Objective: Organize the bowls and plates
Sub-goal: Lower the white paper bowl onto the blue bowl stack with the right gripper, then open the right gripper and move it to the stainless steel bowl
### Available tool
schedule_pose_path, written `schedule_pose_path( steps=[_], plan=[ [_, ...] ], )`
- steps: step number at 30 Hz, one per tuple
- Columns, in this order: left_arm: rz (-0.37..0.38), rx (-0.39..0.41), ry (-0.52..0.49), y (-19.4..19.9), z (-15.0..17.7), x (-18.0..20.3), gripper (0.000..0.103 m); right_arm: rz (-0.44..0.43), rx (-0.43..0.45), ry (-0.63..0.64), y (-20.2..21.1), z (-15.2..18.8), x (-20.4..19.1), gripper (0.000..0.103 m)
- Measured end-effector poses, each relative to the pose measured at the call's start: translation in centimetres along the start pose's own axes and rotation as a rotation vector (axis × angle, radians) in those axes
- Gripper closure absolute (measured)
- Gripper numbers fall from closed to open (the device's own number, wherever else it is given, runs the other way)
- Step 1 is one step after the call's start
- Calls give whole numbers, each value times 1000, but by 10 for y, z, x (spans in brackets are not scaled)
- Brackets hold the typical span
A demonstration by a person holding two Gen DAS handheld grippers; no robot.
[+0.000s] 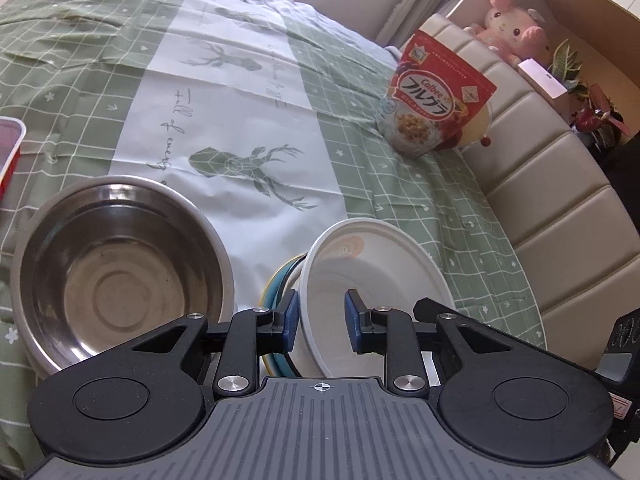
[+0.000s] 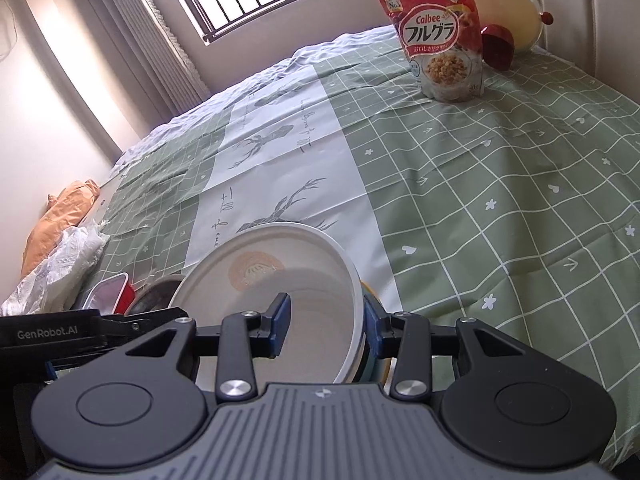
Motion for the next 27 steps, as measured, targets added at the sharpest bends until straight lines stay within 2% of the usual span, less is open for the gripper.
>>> schedule_pose_path(
  steps=[6, 12, 16, 19, 22, 27],
  plan=[
    [7, 24, 22, 11, -4, -6, 77, -1, 4, 21, 4, 2, -5, 64],
    [101, -87, 2, -5, 11, 11, 79, -9, -2, 42, 5, 2, -12, 64],
    [117, -75, 8, -1, 14, 10, 81, 34, -17, 38, 4, 5, -6, 64],
    [98, -1, 43, 14, 5, -4, 81, 68, -16, 47, 6, 5, -2, 64],
    [26, 57, 65, 23, -3, -21, 81, 105, -11, 64, 8, 7, 0, 64],
    [42, -3, 80, 13, 4, -28, 81, 132, -29, 52, 6, 14, 8, 64]
  ],
)
Point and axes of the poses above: each gripper's, at about its wrist camera, not at the fingertips, and y roughly against the way its jaws point, x to its right, z to its underside, the point moved 7 cm from there along -y, roughly the way its jaws point, and after that the axes turned 13 degrees about -z, right-handed, at the moved point
